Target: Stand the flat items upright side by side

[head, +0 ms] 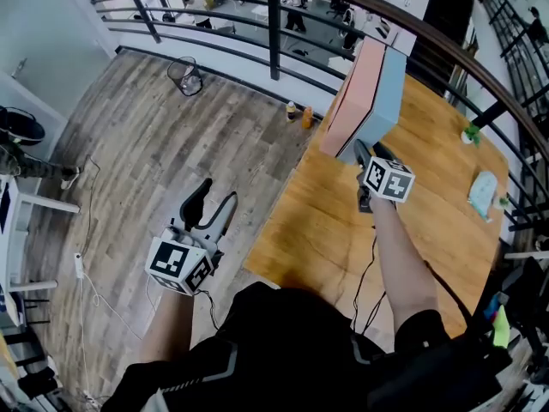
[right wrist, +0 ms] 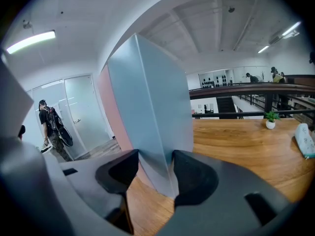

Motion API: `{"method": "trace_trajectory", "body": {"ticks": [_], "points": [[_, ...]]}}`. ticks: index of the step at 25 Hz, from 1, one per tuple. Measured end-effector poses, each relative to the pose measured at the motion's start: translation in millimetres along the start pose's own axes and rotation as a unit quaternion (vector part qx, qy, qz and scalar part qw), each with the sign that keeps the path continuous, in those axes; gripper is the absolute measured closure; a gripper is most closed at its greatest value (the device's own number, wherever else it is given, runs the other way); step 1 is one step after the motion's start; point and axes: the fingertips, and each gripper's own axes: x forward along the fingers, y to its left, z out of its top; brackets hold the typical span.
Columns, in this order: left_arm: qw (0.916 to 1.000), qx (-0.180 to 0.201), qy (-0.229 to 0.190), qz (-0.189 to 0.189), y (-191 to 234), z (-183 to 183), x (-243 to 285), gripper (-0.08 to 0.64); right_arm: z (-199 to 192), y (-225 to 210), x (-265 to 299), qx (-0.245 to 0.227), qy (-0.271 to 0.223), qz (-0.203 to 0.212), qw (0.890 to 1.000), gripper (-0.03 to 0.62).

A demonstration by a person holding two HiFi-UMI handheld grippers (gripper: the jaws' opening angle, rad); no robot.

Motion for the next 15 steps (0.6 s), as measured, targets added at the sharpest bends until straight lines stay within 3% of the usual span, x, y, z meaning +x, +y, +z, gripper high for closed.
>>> {"method": "trace_trajectory", "body": {"ticks": [8,10,15], "points": [[0.9999,-0.010,-0.004,-0.006,-14,1,1,0.319,-5,0,2,-0.008,0.021,0.006,1.000,0.356],[0.9998,-0.015,-0.003,-0.015,-21,2,2,0.318,-9,-3,-4,-0.008,0.024,0.005,1.000,0.314],[0.9990,-0.006,-0.010,-0.043,-45,11,8,0.318,-6,-7,-41,-0.007,0.005,0.010,1.000,0.299]]}}
